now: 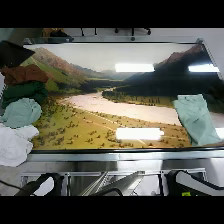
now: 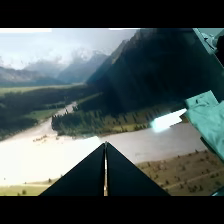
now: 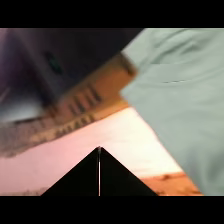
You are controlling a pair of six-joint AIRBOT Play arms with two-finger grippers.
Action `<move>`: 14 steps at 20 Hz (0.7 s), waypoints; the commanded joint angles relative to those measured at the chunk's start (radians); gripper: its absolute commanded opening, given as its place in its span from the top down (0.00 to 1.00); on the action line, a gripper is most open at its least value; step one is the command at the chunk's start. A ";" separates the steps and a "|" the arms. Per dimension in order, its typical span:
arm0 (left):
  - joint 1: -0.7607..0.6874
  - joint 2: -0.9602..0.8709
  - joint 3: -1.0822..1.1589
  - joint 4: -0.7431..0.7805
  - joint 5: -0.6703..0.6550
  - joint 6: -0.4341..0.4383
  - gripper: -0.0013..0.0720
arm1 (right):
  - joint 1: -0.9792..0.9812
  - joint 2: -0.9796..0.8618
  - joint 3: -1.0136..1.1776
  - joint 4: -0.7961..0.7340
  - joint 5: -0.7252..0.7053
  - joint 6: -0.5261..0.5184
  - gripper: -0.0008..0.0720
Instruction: Fold the shirts.
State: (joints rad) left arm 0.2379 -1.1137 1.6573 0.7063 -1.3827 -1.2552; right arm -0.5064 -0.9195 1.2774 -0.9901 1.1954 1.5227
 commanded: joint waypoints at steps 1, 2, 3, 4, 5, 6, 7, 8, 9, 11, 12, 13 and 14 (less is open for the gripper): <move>0.000 0.141 -0.249 0.007 -0.006 -0.002 0.97 | 0.343 0.007 -0.082 0.040 -0.072 -0.035 0.95; 0.000 0.203 -0.358 0.007 -0.005 -0.002 0.97 | 0.425 0.007 -0.129 0.039 -0.091 -0.035 0.95; 0.000 0.270 -0.473 0.008 -0.005 -0.002 0.97 | 0.497 0.007 -0.179 0.029 -0.109 -0.034 0.95; 0.000 0.326 -0.572 0.007 -0.006 -0.002 0.97 | 0.560 0.007 -0.233 0.026 -0.129 -0.032 0.95; 0.000 0.380 -0.671 0.008 -0.005 -0.001 0.97 | 0.603 0.007 -0.281 0.026 -0.154 -0.031 0.95; 0.000 0.424 -0.756 0.008 -0.005 -0.001 0.97 | 0.636 0.007 -0.323 0.026 -0.179 -0.031 0.95; 0.000 0.460 -0.822 0.008 -0.001 -0.001 0.97 | 0.650 0.006 -0.349 0.026 -0.194 -0.035 0.95; 0.000 0.489 -0.875 0.007 0.003 -0.001 0.97 | 0.656 0.006 -0.366 0.025 -0.203 -0.036 0.95; 0.000 0.512 -0.917 0.008 0.004 -0.001 0.97 | 0.656 0.006 -0.371 0.026 -0.196 -0.035 0.95; 0.000 0.554 -0.969 0.006 0.012 0.000 0.97 | 0.656 0.006 -0.372 0.026 -0.166 -0.035 0.95; 0.000 0.572 -0.986 0.006 0.018 0.001 0.97 | 0.656 0.006 -0.372 0.027 -0.167 -0.035 0.95; 0.000 0.584 -0.995 0.008 0.018 0.001 0.97 | 0.656 0.006 -0.372 0.026 -0.167 -0.035 0.95; 0.000 0.591 -0.998 0.008 0.016 0.001 0.97 | 0.656 0.005 -0.372 0.026 -0.167 -0.035 0.95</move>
State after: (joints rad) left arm 0.2379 -0.5713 0.7197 0.7139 -1.3716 -1.2560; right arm 0.1364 -0.9134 0.9180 -0.9646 1.0267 1.4891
